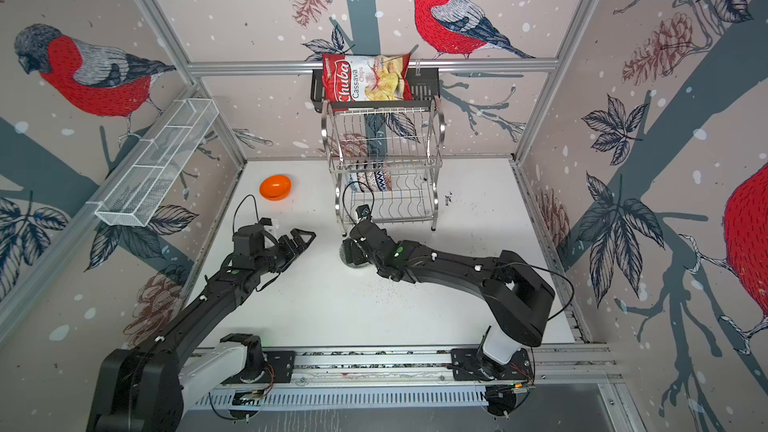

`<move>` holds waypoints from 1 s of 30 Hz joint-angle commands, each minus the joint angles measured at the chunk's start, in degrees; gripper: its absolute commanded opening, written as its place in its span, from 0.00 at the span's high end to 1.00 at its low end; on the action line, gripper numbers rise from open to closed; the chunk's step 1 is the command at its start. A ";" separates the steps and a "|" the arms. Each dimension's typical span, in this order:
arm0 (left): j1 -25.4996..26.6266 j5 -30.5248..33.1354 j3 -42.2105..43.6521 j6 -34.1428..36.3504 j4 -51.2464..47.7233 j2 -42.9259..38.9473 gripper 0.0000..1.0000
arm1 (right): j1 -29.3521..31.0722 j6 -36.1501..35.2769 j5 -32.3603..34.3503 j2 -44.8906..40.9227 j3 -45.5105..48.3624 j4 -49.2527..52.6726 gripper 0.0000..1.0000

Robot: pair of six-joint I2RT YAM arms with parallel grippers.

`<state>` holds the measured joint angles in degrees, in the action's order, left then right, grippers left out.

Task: Load the bowls into the dish rack

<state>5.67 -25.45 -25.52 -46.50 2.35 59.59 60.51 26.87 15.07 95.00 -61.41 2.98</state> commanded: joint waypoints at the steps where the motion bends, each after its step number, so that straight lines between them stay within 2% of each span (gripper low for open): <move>1: -0.31 -1.01 0.92 1.62 3.46 0.26 0.03 | 1.23 -0.98 -2.18 3.63 -2.90 3.25 0.18; 9: -1.34 -0.11 2.03 3.78 3.50 0.46 0.03 | 3.38 -2.38 -3.16 13.08 -10.63 8.31 0.28; 18: -2.52 -0.15 1.00 3.82 2.66 1.46 0.03 | 3.33 -2.78 -1.54 21.66 -18.01 13.63 0.55; 24: -2.86 -1.83 0.22 4.47 1.73 3.10 0.03 | 3.39 -2.96 -1.18 21.10 -17.40 13.25 0.76; 30: -2.86 -4.88 -0.36 5.19 3.05 4.16 0.03 | 2.62 -2.85 -3.84 14.88 -12.62 9.40 0.97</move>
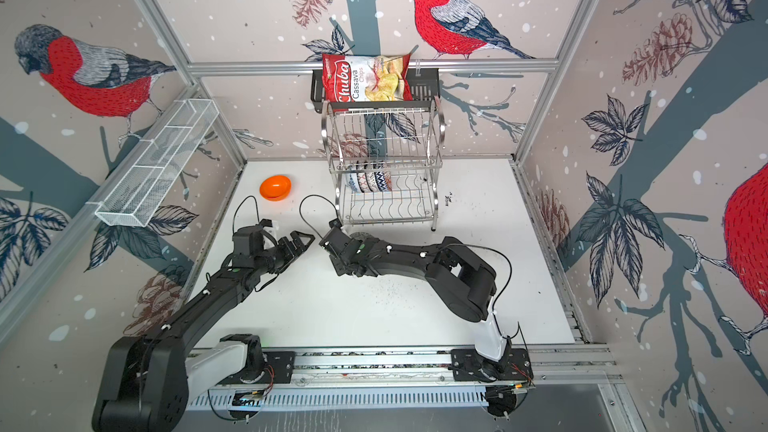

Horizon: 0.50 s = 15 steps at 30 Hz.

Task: Load the bowls into the dish rack

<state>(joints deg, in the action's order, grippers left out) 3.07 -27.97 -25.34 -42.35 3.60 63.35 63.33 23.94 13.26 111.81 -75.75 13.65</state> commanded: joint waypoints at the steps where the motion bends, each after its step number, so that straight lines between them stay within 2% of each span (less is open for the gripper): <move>1: -0.26 -2.97 -0.52 0.89 2.42 0.77 0.02 | -0.59 0.19 -3.48 -3.63 3.21 -2.52 0.98; 5: -0.26 -4.28 -1.35 0.70 2.69 1.84 0.02 | -3.89 1.34 -12.47 -10.60 9.80 -8.16 0.98; 10: 0.56 -3.82 -3.31 1.02 1.09 -0.42 0.02 | -7.99 0.64 -19.53 -19.62 16.36 -12.47 0.99; 15: 4.52 -2.01 -7.92 1.48 -0.84 -1.71 0.02 | -14.28 1.16 -29.73 -30.00 21.92 -18.79 0.99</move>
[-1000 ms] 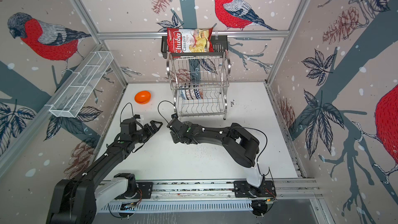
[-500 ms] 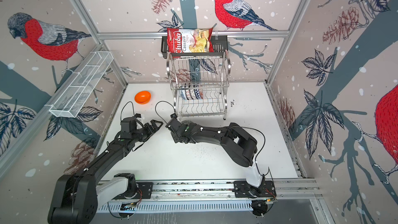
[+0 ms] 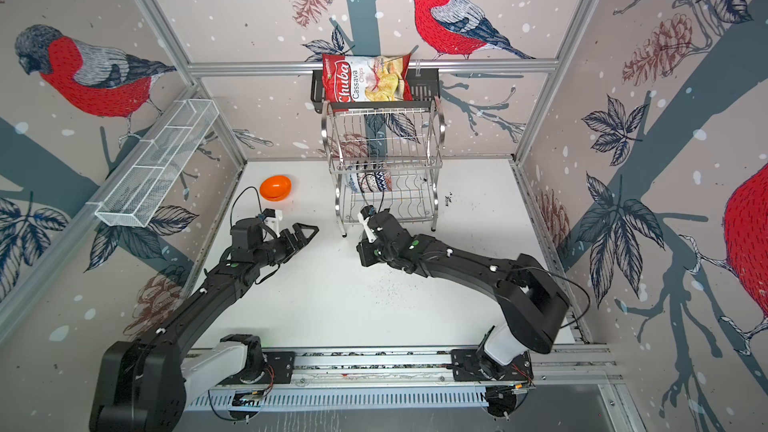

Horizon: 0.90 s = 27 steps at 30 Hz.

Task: Load the bowls into the dish rack

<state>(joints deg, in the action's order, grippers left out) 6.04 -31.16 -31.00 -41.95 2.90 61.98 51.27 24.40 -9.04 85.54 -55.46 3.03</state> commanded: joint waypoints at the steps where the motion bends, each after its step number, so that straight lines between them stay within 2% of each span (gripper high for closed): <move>1: 2.87 1.61 -3.56 1.39 -0.41 -0.08 0.02 | -3.78 0.99 -8.27 -5.89 2.62 -9.45 0.99; 6: 9.45 3.00 -10.18 3.65 -1.81 3.49 0.02 | -13.73 3.59 -13.89 -13.26 7.34 -17.31 0.99; 13: 16.96 5.23 -16.15 4.22 -0.74 9.65 0.02 | -24.97 4.59 -21.79 -13.26 9.92 -26.81 1.00; 17: 20.17 6.77 -24.64 7.28 -7.21 15.21 0.02 | -28.22 6.92 -24.73 -9.93 10.33 -32.98 1.00; 22: 20.60 8.10 -30.83 9.00 -11.43 18.04 0.02 | -29.79 10.79 -26.80 -4.82 9.41 -38.70 1.00; 24: 20.60 8.19 -31.58 10.40 -11.52 18.00 0.02 | -29.83 11.85 -27.25 -3.19 8.94 -40.14 1.00; 27: 20.58 9.06 -28.29 10.51 -7.22 15.69 0.02 | -30.00 14.17 -28.08 -0.59 8.44 -42.98 1.00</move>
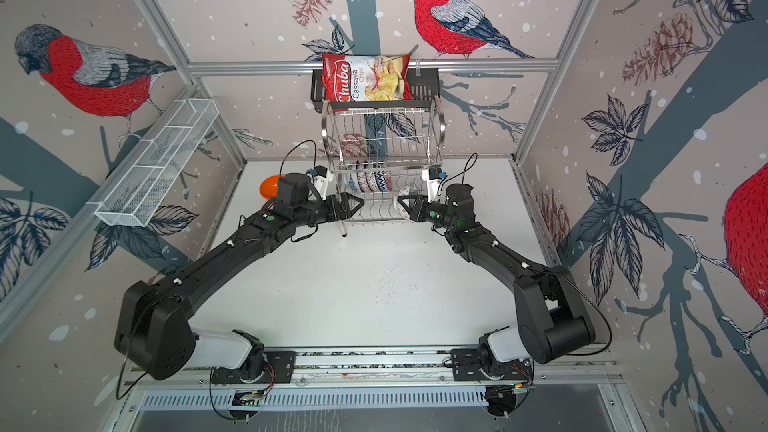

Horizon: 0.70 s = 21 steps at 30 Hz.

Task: Load the bowls into the dish rack

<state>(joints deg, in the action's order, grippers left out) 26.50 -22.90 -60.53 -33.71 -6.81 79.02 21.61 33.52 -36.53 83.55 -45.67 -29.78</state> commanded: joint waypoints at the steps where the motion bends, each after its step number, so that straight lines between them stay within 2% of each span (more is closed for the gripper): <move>1: 0.04 0.40 2.45 2.14 3.94 -2.04 0.02 | -0.24 6.20 -0.33 2.05 -1.26 -11.27 1.00; 9: -0.05 2.08 5.29 2.36 4.91 -3.45 0.02 | 0.47 11.42 1.19 5.73 0.10 -18.10 1.00; 21: -1.23 0.41 5.78 1.33 5.67 -3.51 0.02 | 1.49 11.14 4.39 0.62 3.85 -17.80 1.00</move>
<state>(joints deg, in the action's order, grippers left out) 25.58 -21.52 -54.94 -32.60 -3.64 75.96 22.92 43.79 -33.65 85.56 -42.24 -45.06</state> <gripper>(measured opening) 0.980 0.094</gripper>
